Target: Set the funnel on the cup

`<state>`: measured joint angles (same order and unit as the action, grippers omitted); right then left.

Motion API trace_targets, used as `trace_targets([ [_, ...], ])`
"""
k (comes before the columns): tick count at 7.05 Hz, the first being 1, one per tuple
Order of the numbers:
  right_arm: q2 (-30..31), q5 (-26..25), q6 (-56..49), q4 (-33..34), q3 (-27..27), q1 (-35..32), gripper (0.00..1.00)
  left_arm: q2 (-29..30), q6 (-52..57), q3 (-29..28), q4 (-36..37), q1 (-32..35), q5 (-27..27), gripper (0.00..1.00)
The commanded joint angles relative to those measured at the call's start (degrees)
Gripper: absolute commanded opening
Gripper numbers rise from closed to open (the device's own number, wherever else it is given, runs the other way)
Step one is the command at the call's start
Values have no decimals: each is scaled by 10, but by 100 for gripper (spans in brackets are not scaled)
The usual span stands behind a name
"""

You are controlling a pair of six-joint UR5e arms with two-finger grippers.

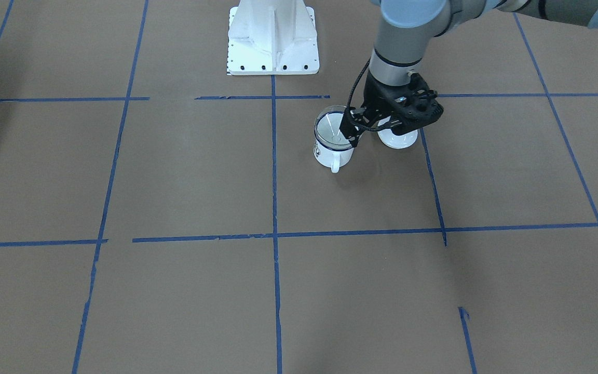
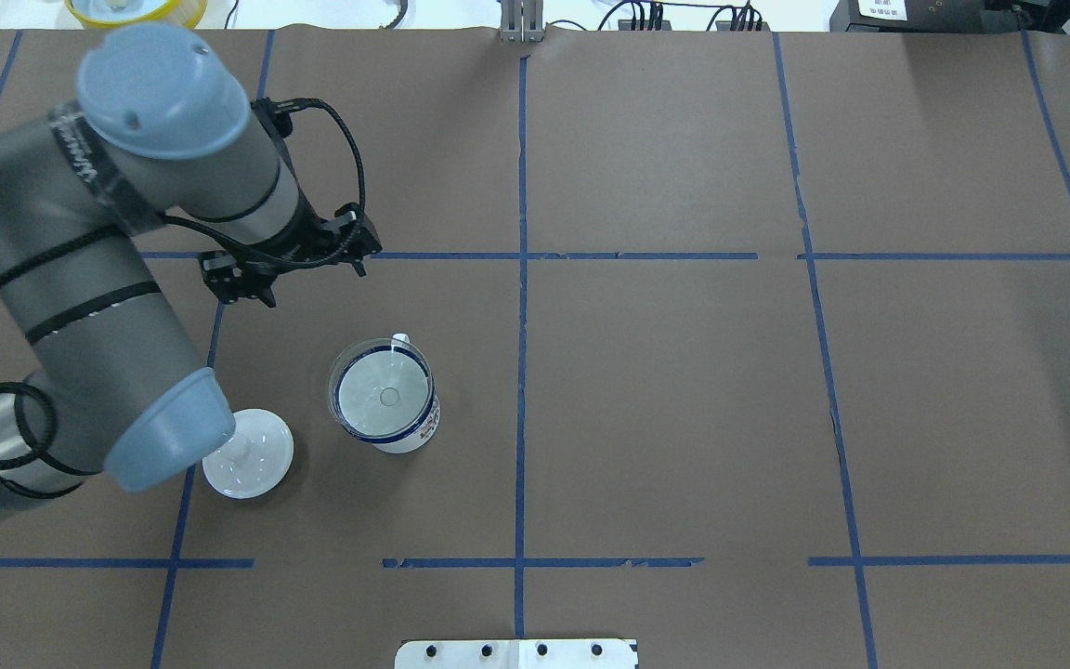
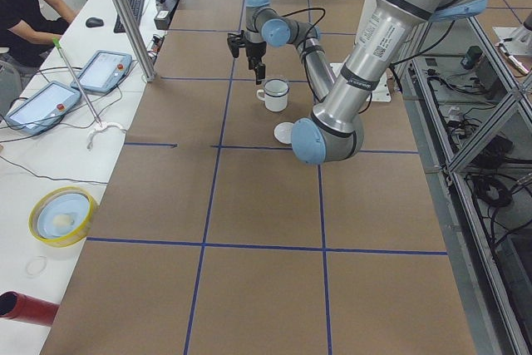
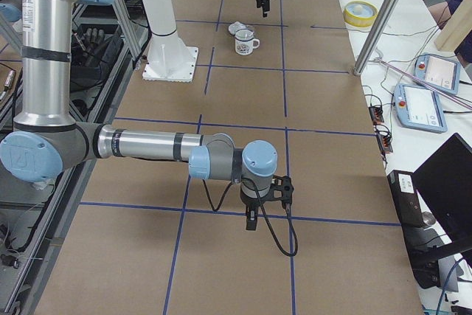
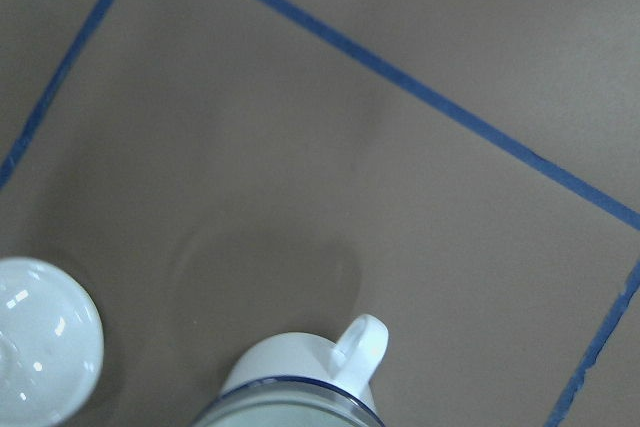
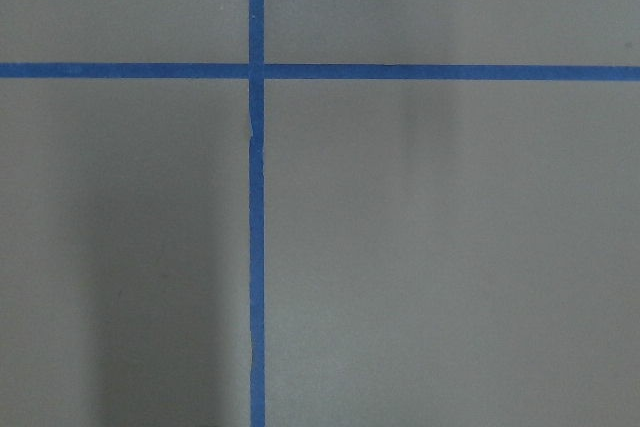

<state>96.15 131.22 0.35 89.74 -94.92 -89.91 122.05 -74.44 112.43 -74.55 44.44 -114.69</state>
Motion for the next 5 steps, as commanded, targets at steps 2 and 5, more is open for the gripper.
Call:
trace_targets([
  [2, 0, 0, 0, 0, 0, 0, 100, -137, 380, 12, -3, 208, -97, 100],
  [5, 0, 0, 0, 0, 1, 0, 100, -255, 711, -40, -14, 381, -137, 100],
])
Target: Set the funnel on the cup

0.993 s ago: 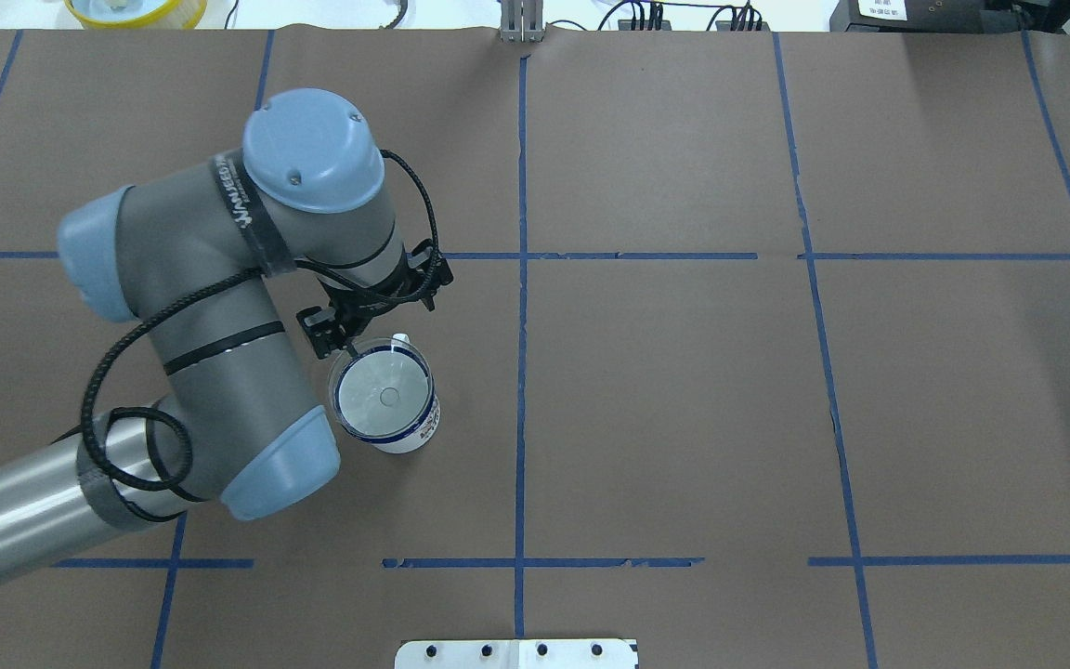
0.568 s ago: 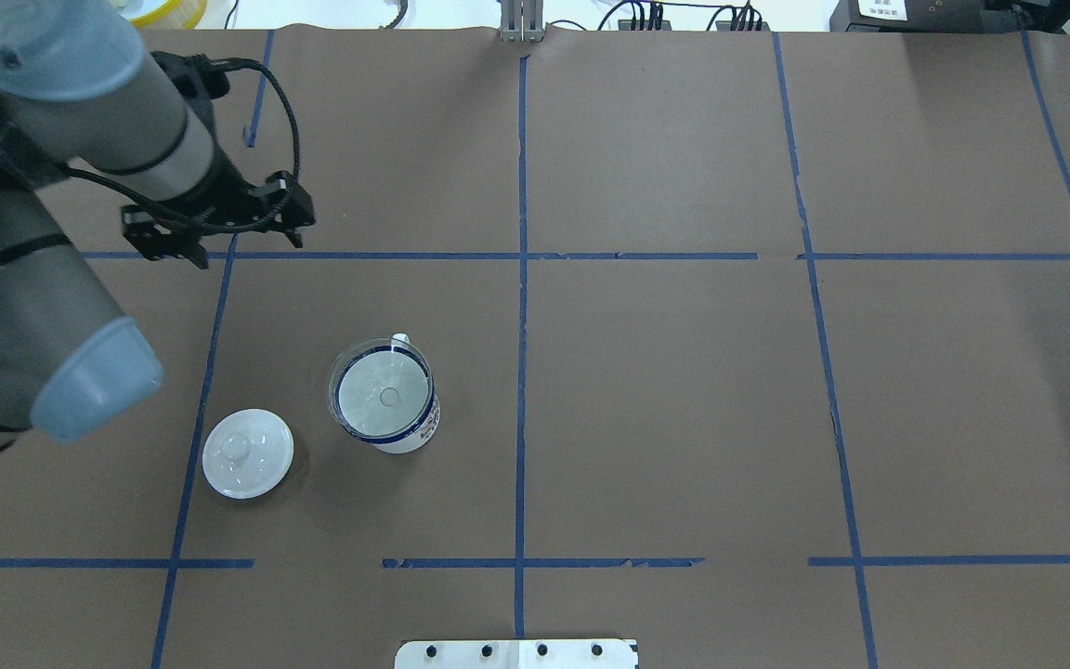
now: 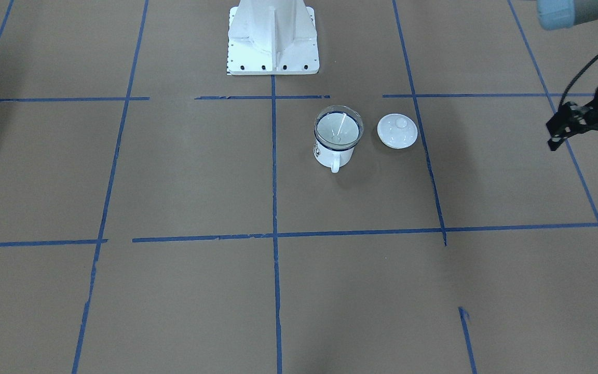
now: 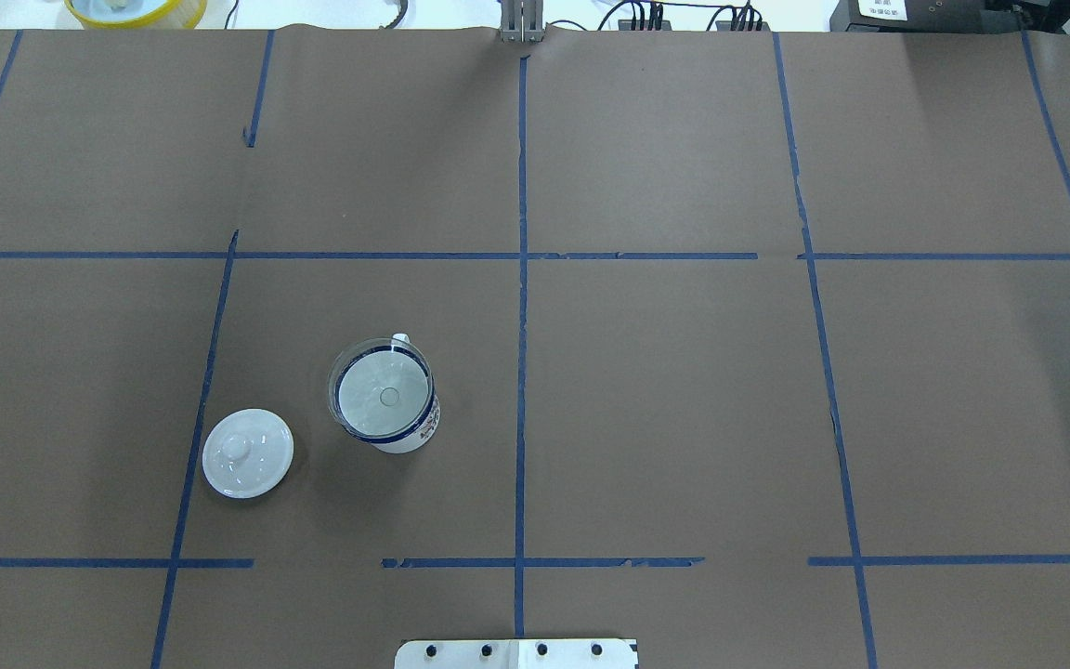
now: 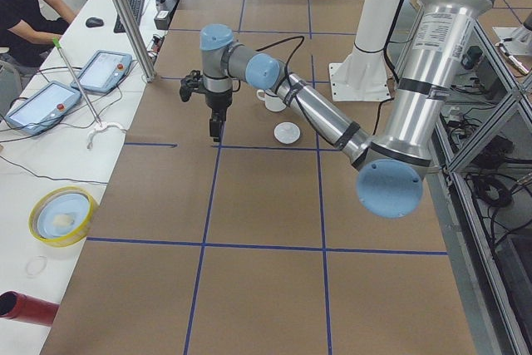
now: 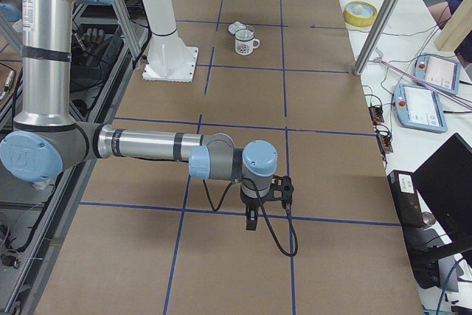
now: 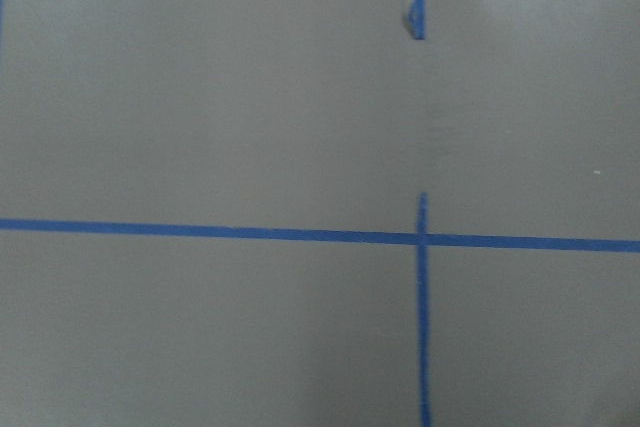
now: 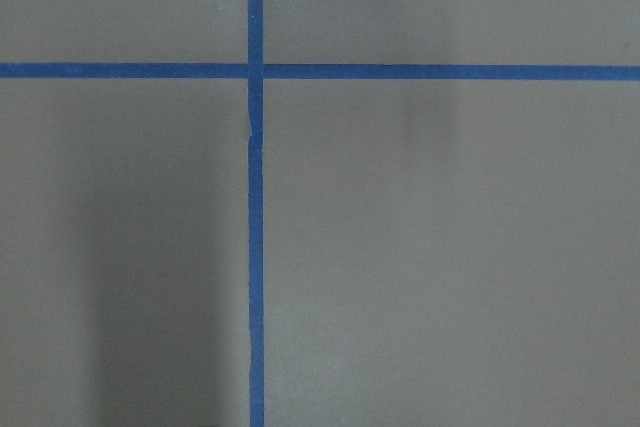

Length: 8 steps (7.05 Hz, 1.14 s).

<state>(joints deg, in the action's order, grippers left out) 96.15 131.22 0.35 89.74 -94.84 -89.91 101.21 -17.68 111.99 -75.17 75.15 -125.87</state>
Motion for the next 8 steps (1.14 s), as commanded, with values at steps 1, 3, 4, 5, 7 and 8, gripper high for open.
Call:
trace_targets([
  [1, 0, 0, 0, 0, 0, 0, 100, -54, 209, -111, -36, 120, -39, 100],
  [3, 0, 0, 0, 0, -1, 0, 100, -75, 296, -202, -93, 149, -87, 100],
  [4, 0, 0, 0, 0, 0, 0, 100, -76, 302, -213, -97, 149, -93, 100],
  [5, 0, 0, 0, 0, -1, 0, 100, -78, 328, -228, -97, 169, -93, 100],
  [7, 0, 0, 0, 0, -1, 0, 100, -75, 375, -244, -93, 204, -90, 100],
  [8, 0, 0, 0, 0, -1, 0, 100, -75, 363, -238, -93, 204, -90, 100],
])
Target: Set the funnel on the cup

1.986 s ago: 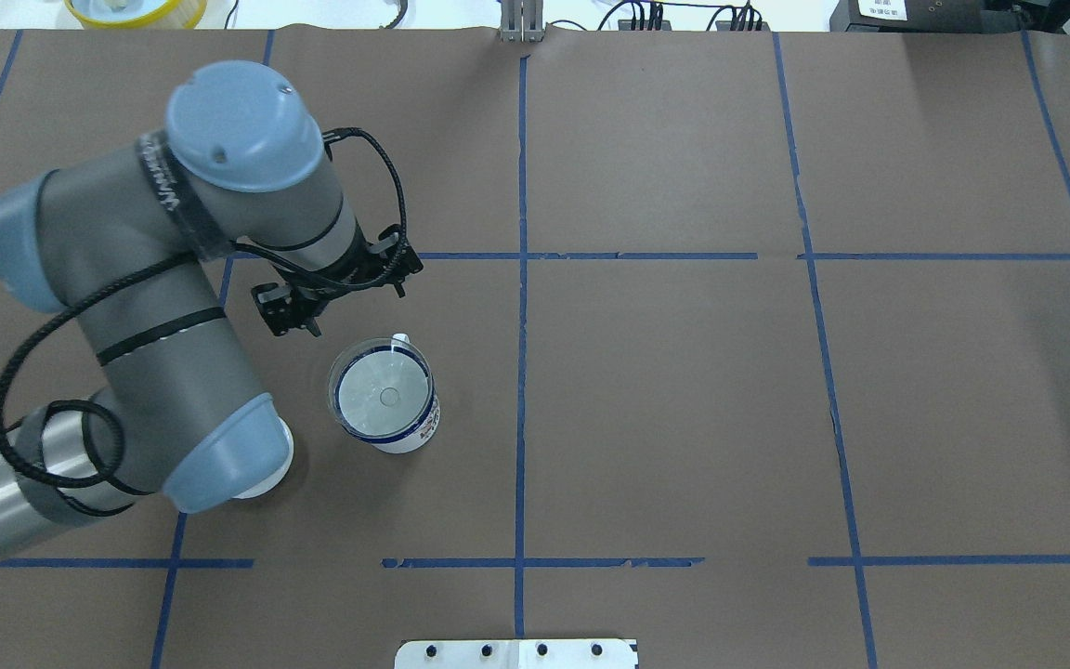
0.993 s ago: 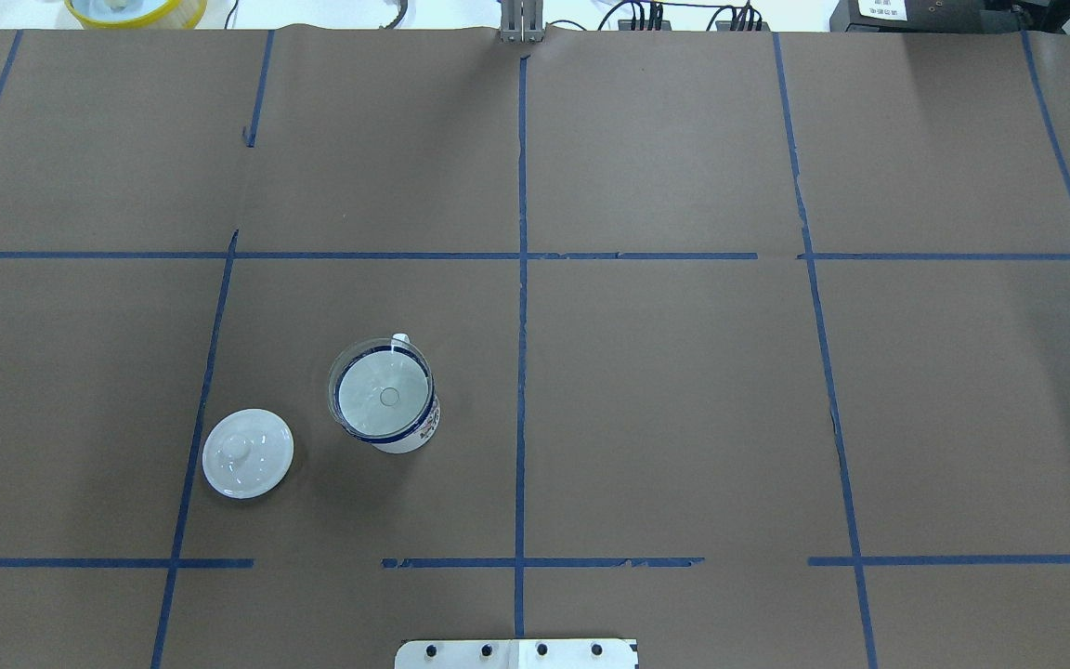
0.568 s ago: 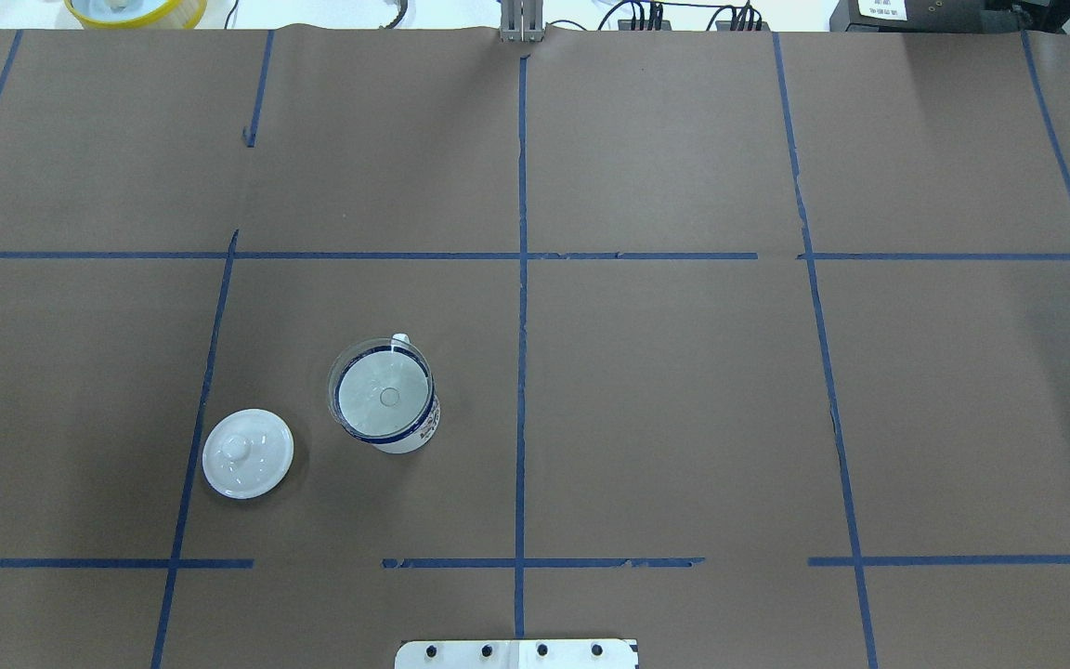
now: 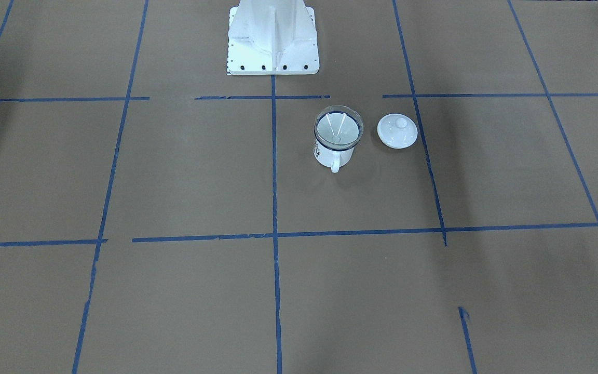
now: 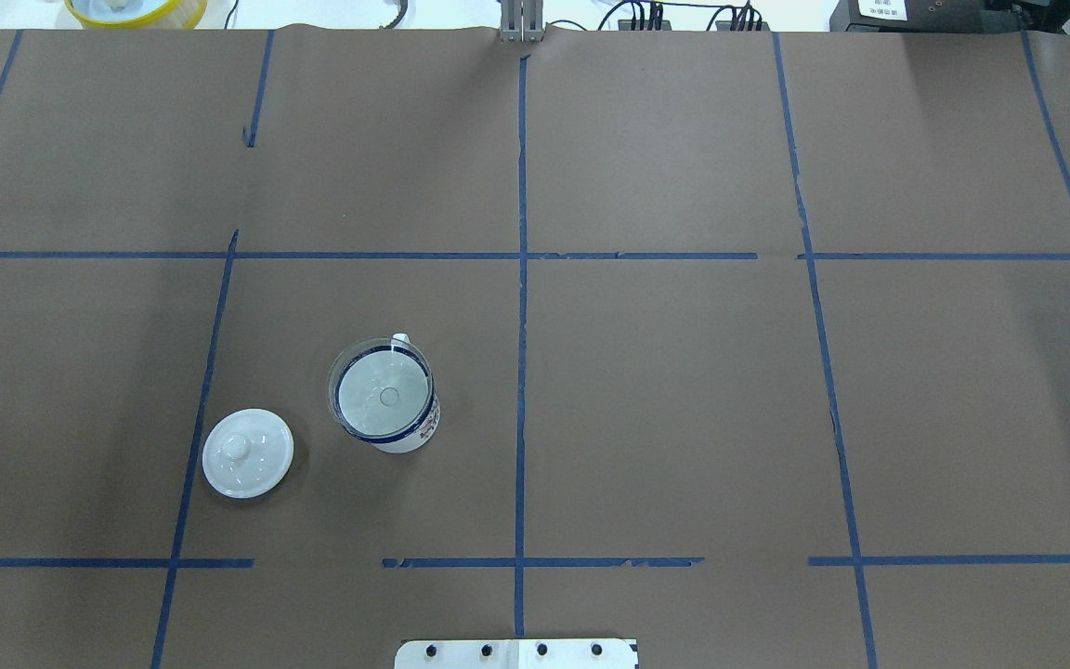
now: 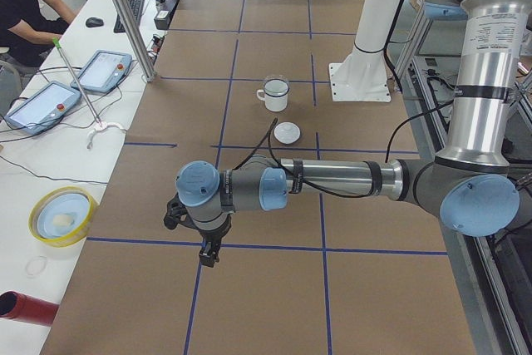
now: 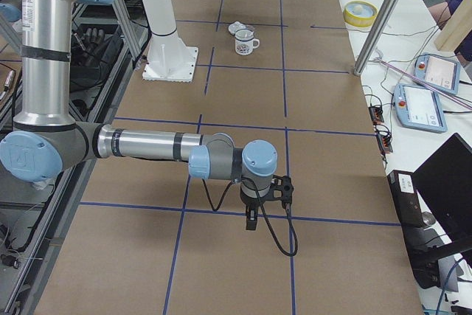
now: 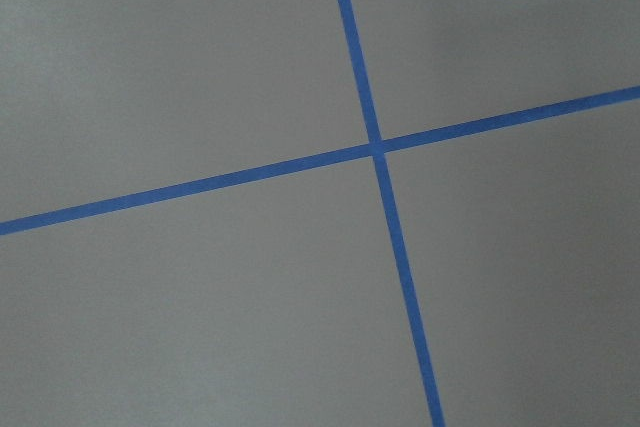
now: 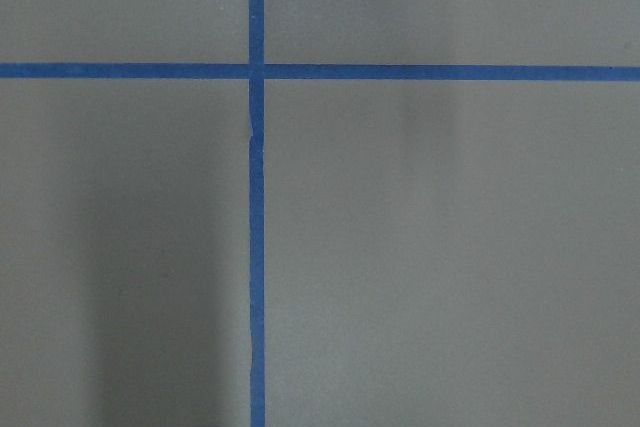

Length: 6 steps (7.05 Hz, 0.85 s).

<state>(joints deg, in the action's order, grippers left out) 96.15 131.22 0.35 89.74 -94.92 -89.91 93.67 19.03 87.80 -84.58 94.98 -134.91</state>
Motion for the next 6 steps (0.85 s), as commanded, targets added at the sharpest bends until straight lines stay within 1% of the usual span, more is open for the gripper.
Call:
trace_targets([
  [1, 0, 0, 0, 0, 0, 0, 100, -5, -6, 33, 0, 6, 1, 100],
  [2, 0, 0, 0, 0, 0, 0, 100, -4, -36, 26, 0, 6, 0, 100],
  [3, 0, 0, 0, 0, 0, 0, 100, -2, -90, 38, 0, 5, 1, 100],
  [4, 0, 0, 0, 0, 0, 0, 100, -15, -112, 36, 1, 4, 3, 100],
  [5, 0, 0, 0, 0, 1, 0, 100, -36, -109, 40, -6, 3, -2, 100],
  [6, 0, 0, 0, 0, 1, 0, 100, -31, -110, 45, -23, 3, 1, 100],
])
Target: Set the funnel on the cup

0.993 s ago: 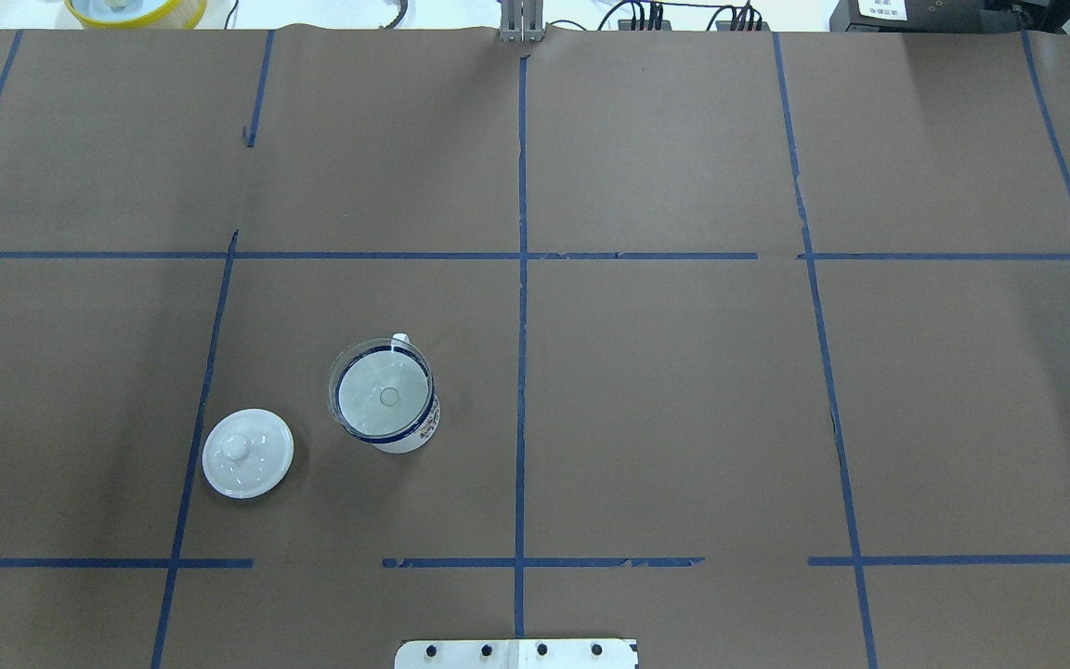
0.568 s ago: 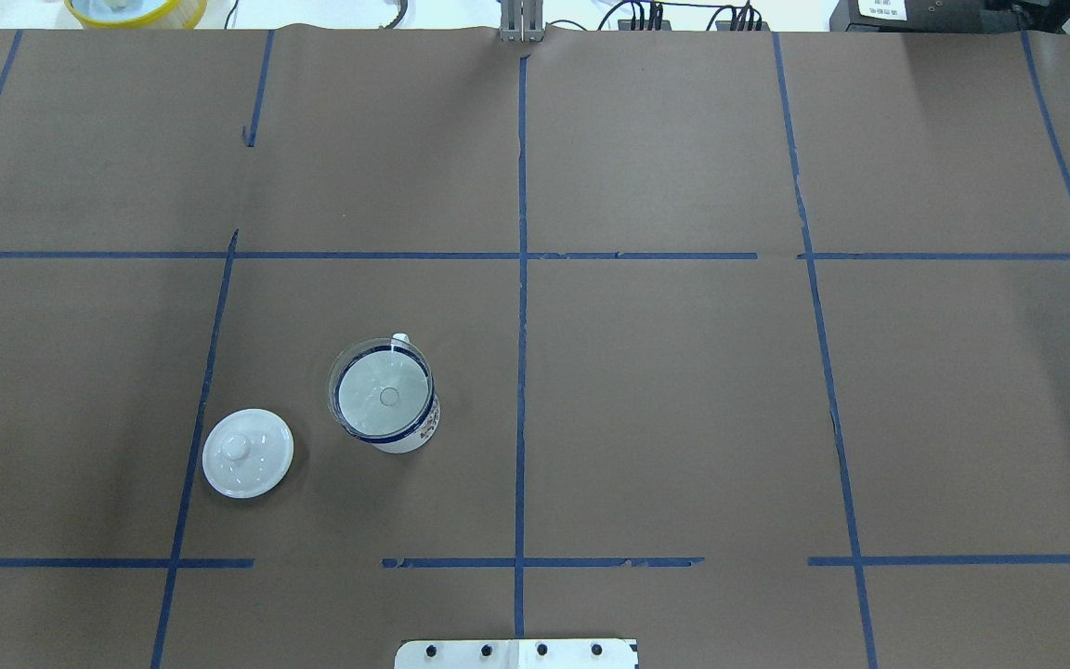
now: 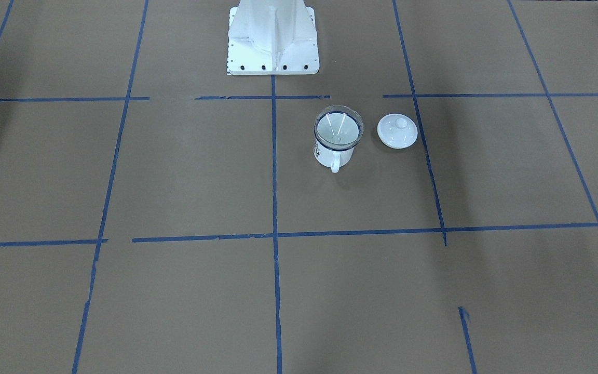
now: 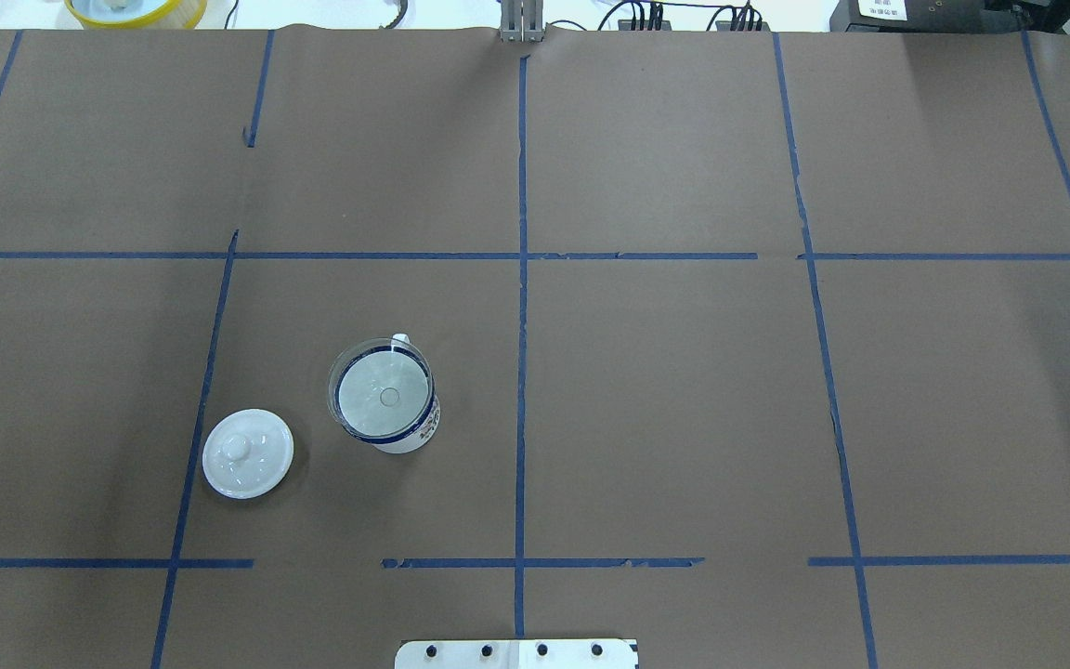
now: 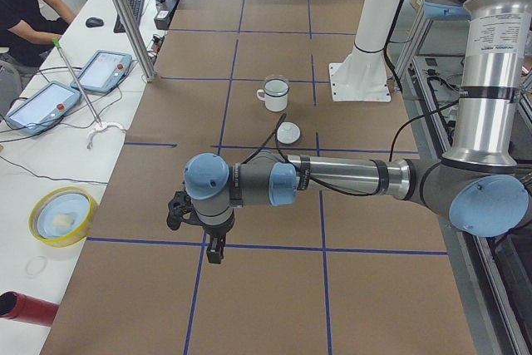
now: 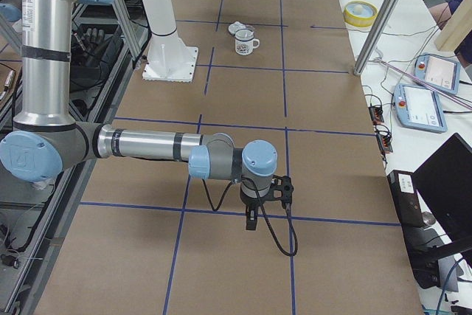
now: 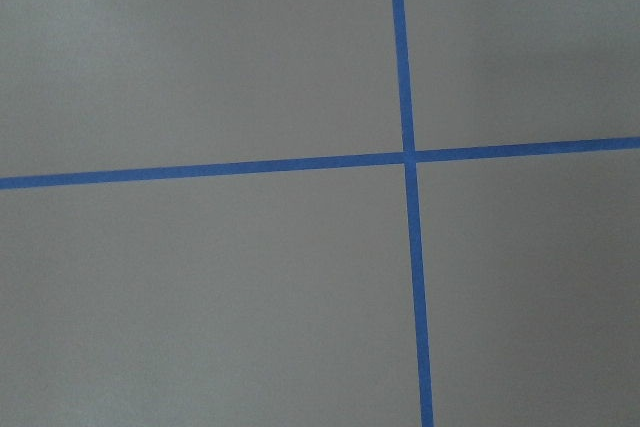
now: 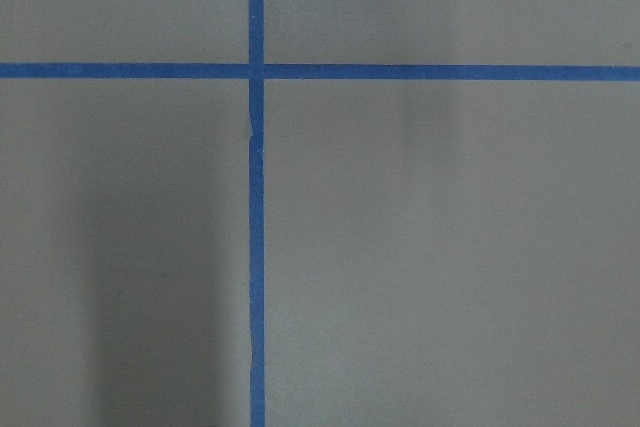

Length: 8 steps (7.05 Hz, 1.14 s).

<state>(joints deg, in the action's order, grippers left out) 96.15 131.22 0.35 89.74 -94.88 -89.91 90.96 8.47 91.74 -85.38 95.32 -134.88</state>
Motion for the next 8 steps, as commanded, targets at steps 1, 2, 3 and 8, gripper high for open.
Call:
trace_targets([
  [1, 0, 0, 0, 0, 0, 0, 100, -4, -5, 2, -17, 0, 1, 100],
  [2, 0, 0, 0, 0, 0, 0, 100, -3, -6, 7, -15, 0, 1, 100],
  [3, 0, 0, 0, 0, 0, 0, 100, -7, -5, 8, -15, 0, 0, 100],
  [8, 0, 0, 0, 0, 0, 0, 100, -1, -3, 16, -15, 0, 3, 100],
])
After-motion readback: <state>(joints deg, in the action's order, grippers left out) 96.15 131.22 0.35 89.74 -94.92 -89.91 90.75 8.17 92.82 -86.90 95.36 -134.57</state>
